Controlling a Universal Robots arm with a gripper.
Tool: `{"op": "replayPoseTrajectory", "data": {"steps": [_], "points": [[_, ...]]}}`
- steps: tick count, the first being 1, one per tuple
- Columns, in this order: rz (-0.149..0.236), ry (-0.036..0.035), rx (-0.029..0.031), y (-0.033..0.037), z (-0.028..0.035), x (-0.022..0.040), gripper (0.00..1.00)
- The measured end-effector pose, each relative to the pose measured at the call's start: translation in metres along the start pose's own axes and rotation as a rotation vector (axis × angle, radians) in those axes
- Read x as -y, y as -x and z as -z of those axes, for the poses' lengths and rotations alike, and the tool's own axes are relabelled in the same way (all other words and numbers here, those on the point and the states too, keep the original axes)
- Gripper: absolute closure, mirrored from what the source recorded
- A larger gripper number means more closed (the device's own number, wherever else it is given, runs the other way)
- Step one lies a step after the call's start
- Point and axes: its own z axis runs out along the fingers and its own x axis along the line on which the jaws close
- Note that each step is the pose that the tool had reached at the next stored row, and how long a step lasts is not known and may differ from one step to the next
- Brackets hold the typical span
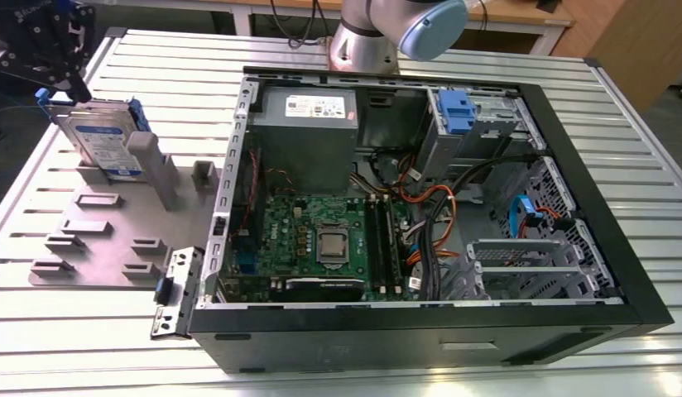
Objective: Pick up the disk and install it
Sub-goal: 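Pick up the disk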
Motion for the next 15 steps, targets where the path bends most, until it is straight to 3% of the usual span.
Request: {"op": "replayPoseTrajectory", "data": {"steps": [7,11,12,13,14,15], "points": [[0.11,0.0017,0.0002,0.0,-0.0001,0.0,0.89],[0.119,0.002,0.0006,0.0,-0.0001,0.0,0.89],[0.119,0.0028,0.0026,-0.0001,0.0,0.0,0.89],[0.119,0.0052,0.0106,-0.0001,-0.0001,0.0001,0.89],[0.119,0.0061,0.0141,0.0,-0.0002,0.0,0.89],[0.119,0.0062,0.0143,0.0,-0.0002,0.0,0.89]]}}
